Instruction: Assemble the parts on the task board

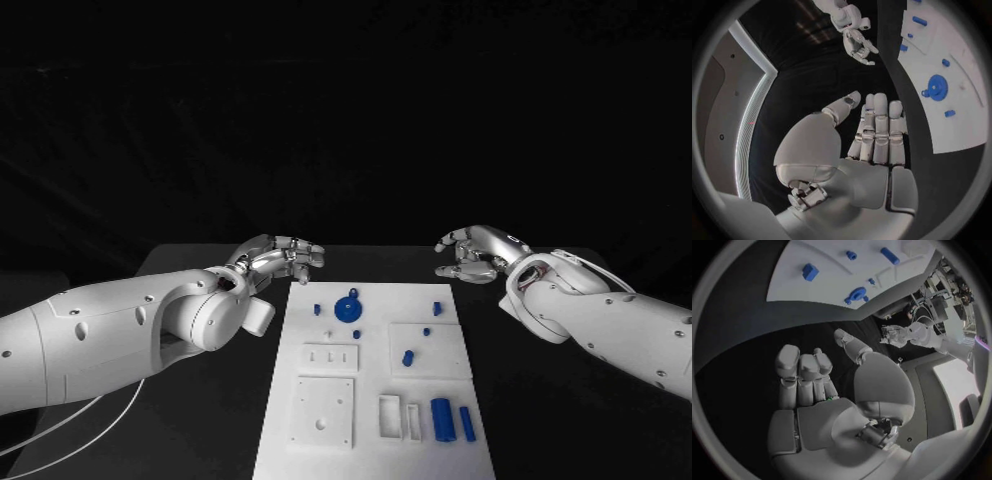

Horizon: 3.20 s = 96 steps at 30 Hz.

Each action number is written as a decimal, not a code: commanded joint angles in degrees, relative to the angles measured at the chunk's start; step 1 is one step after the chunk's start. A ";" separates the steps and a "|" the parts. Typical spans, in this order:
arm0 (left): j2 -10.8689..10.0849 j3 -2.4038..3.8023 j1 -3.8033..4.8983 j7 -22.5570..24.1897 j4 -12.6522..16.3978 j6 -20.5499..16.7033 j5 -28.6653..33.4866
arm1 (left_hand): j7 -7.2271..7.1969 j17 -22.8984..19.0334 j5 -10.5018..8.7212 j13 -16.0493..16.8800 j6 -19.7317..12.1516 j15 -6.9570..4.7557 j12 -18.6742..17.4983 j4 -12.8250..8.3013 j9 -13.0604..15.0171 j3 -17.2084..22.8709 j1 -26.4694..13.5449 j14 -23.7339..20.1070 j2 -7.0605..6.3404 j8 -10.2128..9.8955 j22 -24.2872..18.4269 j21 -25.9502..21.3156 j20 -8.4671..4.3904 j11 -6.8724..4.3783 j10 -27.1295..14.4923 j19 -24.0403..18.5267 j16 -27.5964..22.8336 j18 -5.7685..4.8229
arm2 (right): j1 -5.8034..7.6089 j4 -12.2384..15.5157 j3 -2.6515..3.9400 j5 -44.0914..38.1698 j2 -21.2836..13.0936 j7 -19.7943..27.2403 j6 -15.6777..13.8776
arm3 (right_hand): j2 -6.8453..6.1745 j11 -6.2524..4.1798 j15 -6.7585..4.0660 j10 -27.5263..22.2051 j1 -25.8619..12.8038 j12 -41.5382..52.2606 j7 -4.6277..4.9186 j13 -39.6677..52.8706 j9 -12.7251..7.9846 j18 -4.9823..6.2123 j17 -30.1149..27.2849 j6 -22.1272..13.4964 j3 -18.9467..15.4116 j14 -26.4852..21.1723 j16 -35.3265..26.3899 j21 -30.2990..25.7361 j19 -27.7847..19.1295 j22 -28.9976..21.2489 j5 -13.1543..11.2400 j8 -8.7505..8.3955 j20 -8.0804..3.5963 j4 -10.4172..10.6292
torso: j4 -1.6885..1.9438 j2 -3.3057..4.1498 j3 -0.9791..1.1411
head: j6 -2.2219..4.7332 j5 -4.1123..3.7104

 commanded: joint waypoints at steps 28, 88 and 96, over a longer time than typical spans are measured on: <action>0.69 0.04 -1.28 1.38 -0.98 1.58 0.21 | 0.13 -0.35 -0.72 0.28 0.26 0.05 -0.09 -0.10 0.39 0.19 -0.96 -0.63 -0.41 -0.48 -0.38 0.21 -0.31 0.21 0.07 -0.99 -0.75 0.63 | -6.81 -11.77 0.01 1.75 5.57 4.18 5.60 | 0.73 -0.23 0.06 -0.41 3.04 -0.13 0.25 -0.33 -0.30 6.81 0.40 1.64 -1.60 0.19 -0.54 0.46 -1.01 1.01 2.53 0.42 0.42 -2.53 | -0.92 -0.75 1.95 | -1.07 -0.77; 0.48 0.05 -1.29 1.08 -0.22 1.58 -0.17 | 0.14 -0.45 -0.76 0.32 0.28 0.18 -0.37 -0.16 0.56 0.32 -0.89 -0.69 -0.37 -0.57 -0.53 0.22 -0.28 0.37 -0.35 -1.15 -0.87 0.55 | -8.13 -13.37 0.01 1.72 8.49 3.67 4.93 | 3.76 -1.84 -1.47 0.91 2.26 0.61 -1.44 -0.01 -0.67 6.81 1.31 7.26 4.68 0.56 -1.02 0.75 -0.57 0.83 -7.80 2.32 0.65 -1.84 | -1.04 -0.77 1.86 | -2.42 -0.43; 0.43 0.05 -1.29 1.06 -0.19 1.55 -0.17 | 0.14 -0.45 -0.75 0.33 0.28 0.18 -0.37 -0.17 0.57 0.33 -0.89 -0.69 -0.37 -0.58 -0.53 0.22 -0.28 0.37 -0.36 -1.15 -0.87 0.55 | -8.13 -13.36 0.01 1.68 8.54 3.44 3.94 | 3.99 -2.03 -1.64 0.94 2.23 0.58 -1.64 -0.02 -0.59 6.81 1.39 7.90 5.65 0.58 -1.07 0.75 -0.50 0.80 -8.11 2.61 0.60 -1.55 | -1.12 -0.82 1.88 | -2.48 -0.42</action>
